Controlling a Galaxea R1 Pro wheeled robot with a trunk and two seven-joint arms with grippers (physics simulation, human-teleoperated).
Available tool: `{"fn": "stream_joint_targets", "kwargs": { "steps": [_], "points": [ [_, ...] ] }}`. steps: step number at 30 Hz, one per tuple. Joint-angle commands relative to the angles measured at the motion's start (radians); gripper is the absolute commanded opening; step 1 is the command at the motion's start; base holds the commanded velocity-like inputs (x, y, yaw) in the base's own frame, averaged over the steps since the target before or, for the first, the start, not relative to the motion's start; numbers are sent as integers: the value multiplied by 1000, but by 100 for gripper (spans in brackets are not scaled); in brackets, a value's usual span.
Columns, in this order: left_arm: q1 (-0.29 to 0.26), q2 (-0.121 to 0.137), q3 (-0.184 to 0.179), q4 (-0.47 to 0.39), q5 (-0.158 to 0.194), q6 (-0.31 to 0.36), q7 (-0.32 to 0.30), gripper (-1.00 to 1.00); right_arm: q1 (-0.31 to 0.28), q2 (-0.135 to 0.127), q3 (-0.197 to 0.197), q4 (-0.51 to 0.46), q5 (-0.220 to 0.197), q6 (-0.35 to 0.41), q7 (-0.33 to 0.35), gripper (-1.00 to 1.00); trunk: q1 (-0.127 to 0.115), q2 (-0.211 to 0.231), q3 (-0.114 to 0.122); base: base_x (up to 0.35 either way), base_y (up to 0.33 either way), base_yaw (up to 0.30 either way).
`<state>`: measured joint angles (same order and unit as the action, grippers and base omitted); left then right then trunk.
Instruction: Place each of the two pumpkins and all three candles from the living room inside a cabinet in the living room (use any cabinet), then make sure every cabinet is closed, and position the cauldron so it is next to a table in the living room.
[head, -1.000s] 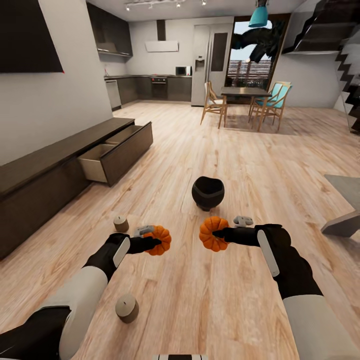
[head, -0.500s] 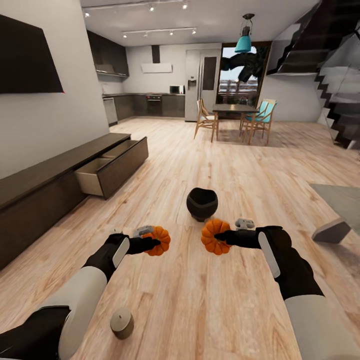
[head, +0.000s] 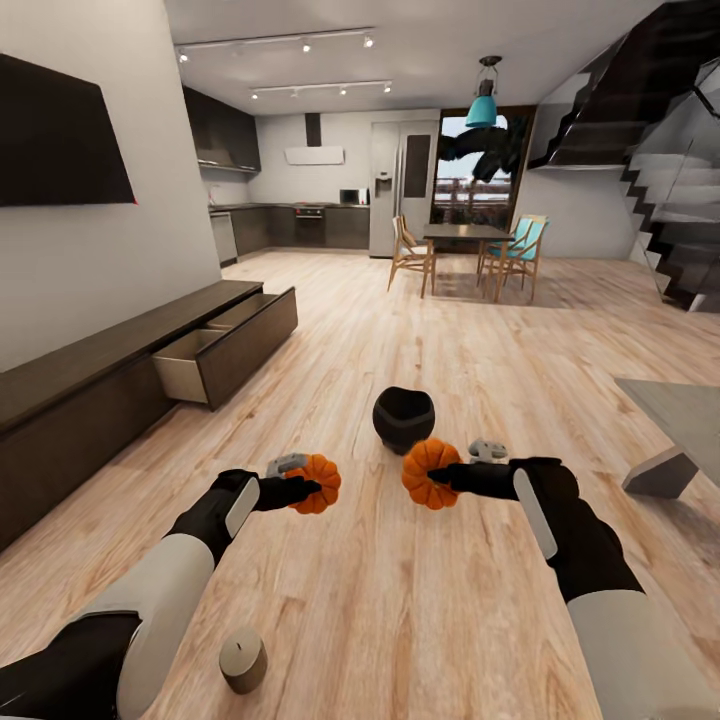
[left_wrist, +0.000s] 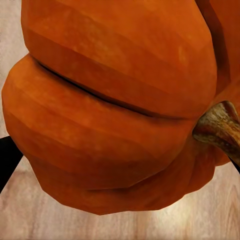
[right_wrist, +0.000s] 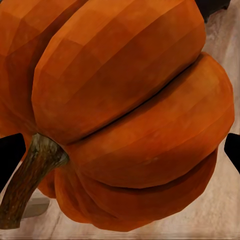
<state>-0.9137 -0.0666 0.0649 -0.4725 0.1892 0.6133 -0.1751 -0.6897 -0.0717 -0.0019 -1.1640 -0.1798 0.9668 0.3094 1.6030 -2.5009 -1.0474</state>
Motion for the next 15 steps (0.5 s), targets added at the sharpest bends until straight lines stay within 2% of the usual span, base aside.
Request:
{"fn": "stream_joint_targets", "kwargs": {
  "steps": [1,5,12,15],
  "points": [
    [0,-1,6,-2,-5,6,0,-100,-1,0,0,5,-4,0,0,-100,0,0,-1,0,0,0],
    [0,-2,6,-2,-4,5,1,-100,7,0,-1,28,-4,-54,-1,-100,0,0,-1,0,0,0],
    [0,-3,5,-2,-4,4,1,-100,10,0,1,39,-3,-60,-1,-100,0,0,-1,0,0,-1],
    [0,-2,4,-2,-4,3,1,-100,10,0,1,44,-3,-60,-1,-100,0,0,-2,0,0,-121]
  ]
}}
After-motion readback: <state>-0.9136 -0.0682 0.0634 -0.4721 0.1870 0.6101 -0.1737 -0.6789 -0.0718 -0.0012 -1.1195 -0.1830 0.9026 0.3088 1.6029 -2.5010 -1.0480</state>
